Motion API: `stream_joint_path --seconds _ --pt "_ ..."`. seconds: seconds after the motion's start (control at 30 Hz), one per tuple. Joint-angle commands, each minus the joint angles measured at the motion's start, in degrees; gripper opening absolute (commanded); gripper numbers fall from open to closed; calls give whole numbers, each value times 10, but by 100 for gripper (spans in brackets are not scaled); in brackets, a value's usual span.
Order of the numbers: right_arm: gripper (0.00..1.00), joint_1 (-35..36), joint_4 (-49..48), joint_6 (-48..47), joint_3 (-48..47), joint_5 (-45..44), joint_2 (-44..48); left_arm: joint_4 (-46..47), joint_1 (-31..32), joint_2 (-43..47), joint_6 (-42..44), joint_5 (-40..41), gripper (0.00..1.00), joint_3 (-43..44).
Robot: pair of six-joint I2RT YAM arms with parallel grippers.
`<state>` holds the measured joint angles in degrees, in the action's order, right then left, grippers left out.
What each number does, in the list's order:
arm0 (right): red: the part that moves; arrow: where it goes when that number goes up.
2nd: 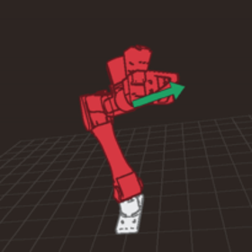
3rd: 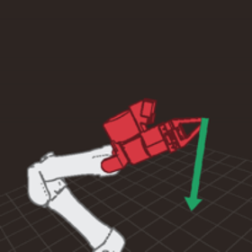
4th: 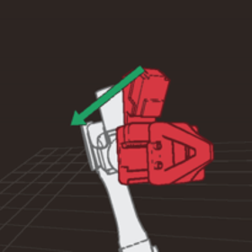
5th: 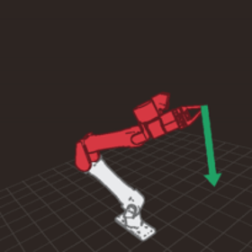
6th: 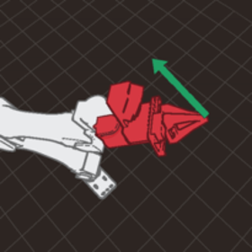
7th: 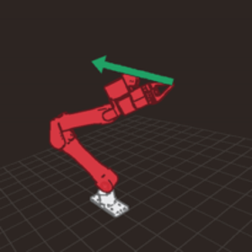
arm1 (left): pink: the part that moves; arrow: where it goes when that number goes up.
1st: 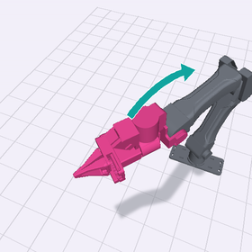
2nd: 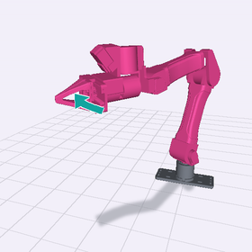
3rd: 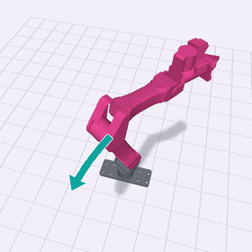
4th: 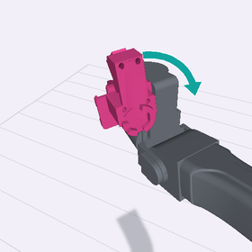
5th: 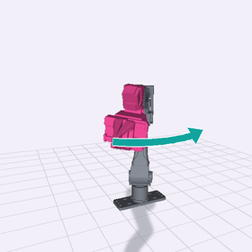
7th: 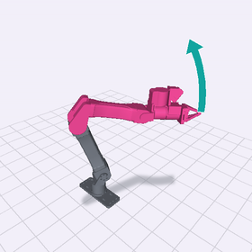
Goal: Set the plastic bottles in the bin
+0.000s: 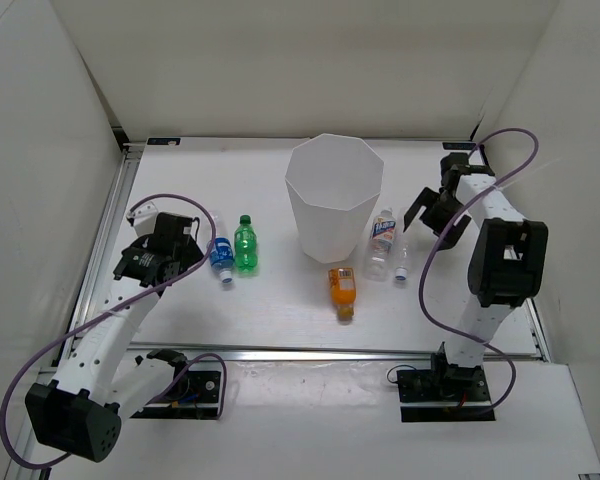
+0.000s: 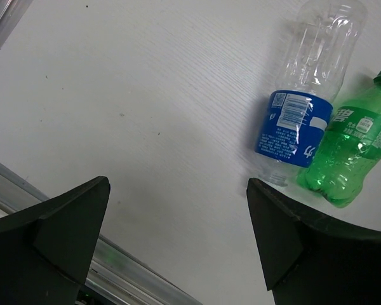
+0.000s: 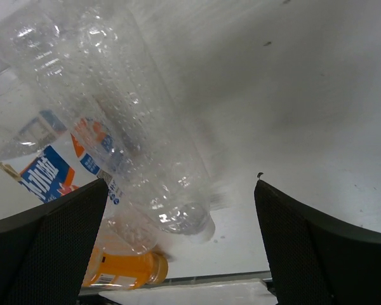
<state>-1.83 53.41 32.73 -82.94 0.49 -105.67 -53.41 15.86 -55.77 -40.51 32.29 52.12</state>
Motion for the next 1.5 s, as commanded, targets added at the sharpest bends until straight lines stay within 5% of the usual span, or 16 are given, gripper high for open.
stream_joint_path --seconds 0.0,0.23,0.33,0.47,0.6,0.7,0.93,1.2,1.37,1.47 --pt "100 11 -35 -10 -31 15 -19 -22 -2 1 9 16 100 18" --pt "92 11 -35 -21 -57 10 -88 -35 -2 1 9 16 100 18" --pt "72 -9 -35 -26 -57 10 -105 -41 -2 1 9 16 100 18" --pt "31 -34 -18 -26 -52 -8 -107 -41 -2 -4 -3 16 100 18" --pt "23 -49 11 -12 -86 -24 -19 -46 -2 -4 -14 16 100 18" --pt "18 -39 61 0 -207 -36 40 -41 -2 -4 -20 16 100 13" --pt "28 -8 0 30 -498 41 89 -15 -2 -37 -8 -14 100 13" --pt "25 159 -78 24 -536 130 14 -15 -2 -59 -3 -14 100 49" --pt "50 243 -61 -30 -543 62 -8 -4 -2 -71 10 -14 100 75" --pt "83 270 -68 -72 -504 14 27 -4 -2 -71 20 -14 100 91"
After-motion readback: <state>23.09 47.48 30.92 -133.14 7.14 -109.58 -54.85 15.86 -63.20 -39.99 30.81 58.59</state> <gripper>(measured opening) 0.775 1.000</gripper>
